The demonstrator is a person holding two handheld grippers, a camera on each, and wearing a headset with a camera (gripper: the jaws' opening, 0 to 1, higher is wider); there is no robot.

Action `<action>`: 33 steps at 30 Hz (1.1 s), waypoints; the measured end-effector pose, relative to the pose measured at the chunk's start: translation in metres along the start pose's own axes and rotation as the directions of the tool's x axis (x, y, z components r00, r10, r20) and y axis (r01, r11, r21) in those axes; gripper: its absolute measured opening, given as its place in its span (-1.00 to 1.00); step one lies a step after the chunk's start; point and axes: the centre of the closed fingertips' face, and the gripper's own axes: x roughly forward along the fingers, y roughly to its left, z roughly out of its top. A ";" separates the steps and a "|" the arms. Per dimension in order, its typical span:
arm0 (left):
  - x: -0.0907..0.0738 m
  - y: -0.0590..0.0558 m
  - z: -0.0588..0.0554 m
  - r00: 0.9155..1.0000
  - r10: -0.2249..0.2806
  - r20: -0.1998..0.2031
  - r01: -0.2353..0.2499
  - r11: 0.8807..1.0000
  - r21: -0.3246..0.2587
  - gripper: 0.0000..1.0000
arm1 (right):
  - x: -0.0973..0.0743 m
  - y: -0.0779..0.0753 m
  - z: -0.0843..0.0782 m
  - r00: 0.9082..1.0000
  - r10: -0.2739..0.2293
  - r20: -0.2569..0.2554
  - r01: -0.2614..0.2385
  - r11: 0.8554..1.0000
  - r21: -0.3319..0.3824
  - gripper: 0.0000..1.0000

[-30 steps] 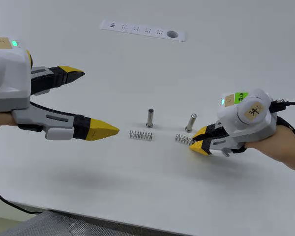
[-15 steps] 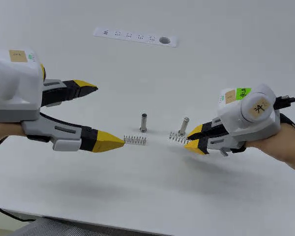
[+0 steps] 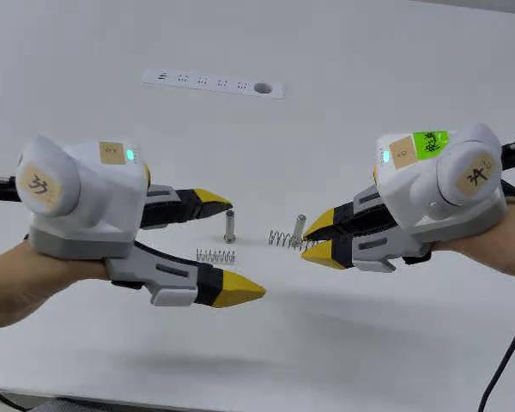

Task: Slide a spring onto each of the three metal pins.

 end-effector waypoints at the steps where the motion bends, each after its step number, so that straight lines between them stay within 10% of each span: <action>1: 0.002 -0.001 0.001 1.000 -0.003 0.000 0.003 1.000 0.005 0.26 | -0.001 0.002 0.002 1.000 0.005 0.001 -0.005 1.000 -0.007 -0.79; 33: 0.005 -0.023 0.006 0.991 -0.112 -0.078 0.117 0.991 0.060 -0.77 | -0.007 0.021 0.026 0.998 0.051 -0.020 -0.053 0.991 -0.126 -0.79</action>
